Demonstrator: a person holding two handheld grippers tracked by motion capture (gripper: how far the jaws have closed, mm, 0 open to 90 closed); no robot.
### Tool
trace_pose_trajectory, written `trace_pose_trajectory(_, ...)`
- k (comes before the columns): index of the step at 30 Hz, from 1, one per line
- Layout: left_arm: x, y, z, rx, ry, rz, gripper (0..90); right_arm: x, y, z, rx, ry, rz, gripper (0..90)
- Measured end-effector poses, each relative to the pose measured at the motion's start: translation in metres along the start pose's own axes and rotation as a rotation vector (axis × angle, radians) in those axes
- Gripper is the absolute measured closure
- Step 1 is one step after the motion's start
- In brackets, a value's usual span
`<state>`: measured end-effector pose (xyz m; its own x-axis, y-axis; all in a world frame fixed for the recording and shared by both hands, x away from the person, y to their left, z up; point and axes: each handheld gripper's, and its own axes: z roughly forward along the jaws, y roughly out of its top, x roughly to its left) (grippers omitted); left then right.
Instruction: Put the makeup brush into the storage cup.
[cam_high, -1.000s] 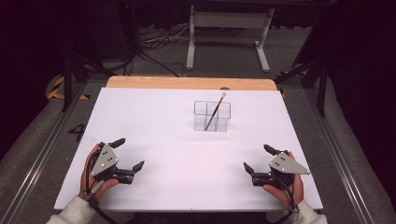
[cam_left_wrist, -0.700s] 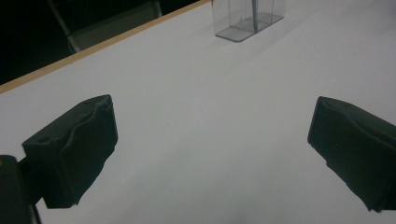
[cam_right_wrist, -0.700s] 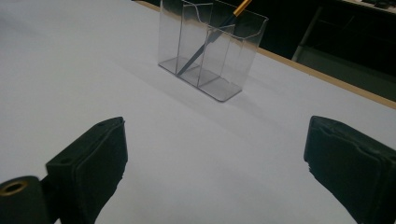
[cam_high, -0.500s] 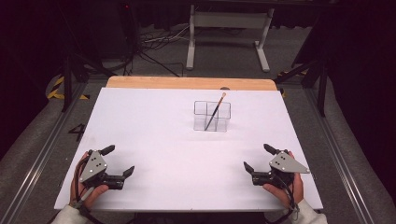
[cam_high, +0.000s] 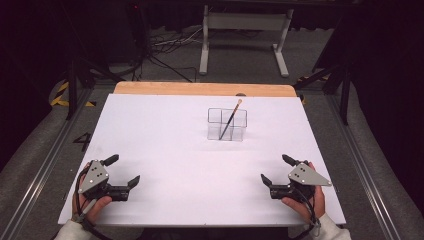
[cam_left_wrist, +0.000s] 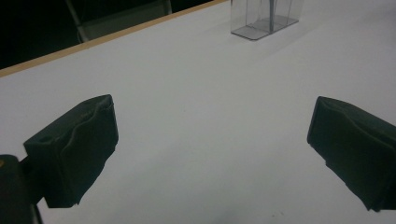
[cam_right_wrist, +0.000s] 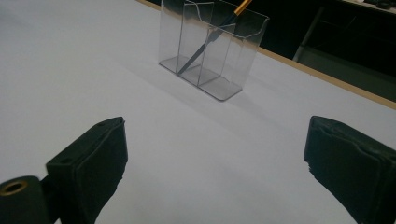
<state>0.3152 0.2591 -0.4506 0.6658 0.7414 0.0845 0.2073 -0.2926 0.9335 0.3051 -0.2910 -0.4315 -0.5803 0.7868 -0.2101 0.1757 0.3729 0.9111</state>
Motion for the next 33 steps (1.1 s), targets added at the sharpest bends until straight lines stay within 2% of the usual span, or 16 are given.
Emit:
trace_pose_trajectory(7,0.001,0.000,-0.003,-0.011,0.002,0.002,2.7,0.004,0.002,0.001,0.002,0.000,-0.011,6.8)
trace_pose_trajectory(9,0.002,0.001,-0.004,-0.010,0.010,0.016,2.7,0.005,0.002,0.003,0.010,0.003,-0.014,6.8)
trace_pose_trajectory(12,0.003,0.001,-0.005,-0.020,0.010,0.006,2.7,0.005,0.002,0.003,0.007,0.003,-0.018,6.8)
trace_pose_trajectory(22,0.002,-0.001,-0.007,-0.005,0.025,0.011,2.8,0.004,0.003,0.007,0.007,0.013,-0.010,6.8)
trace_pose_trajectory(27,0.004,-0.003,-0.008,0.004,0.035,-0.001,2.9,0.004,0.003,0.011,0.019,0.018,-0.015,6.8)
trace_pose_trajectory(33,0.003,-0.003,-0.007,0.010,0.029,0.003,3.1,0.002,0.003,0.009,0.010,0.012,-0.009,6.7)
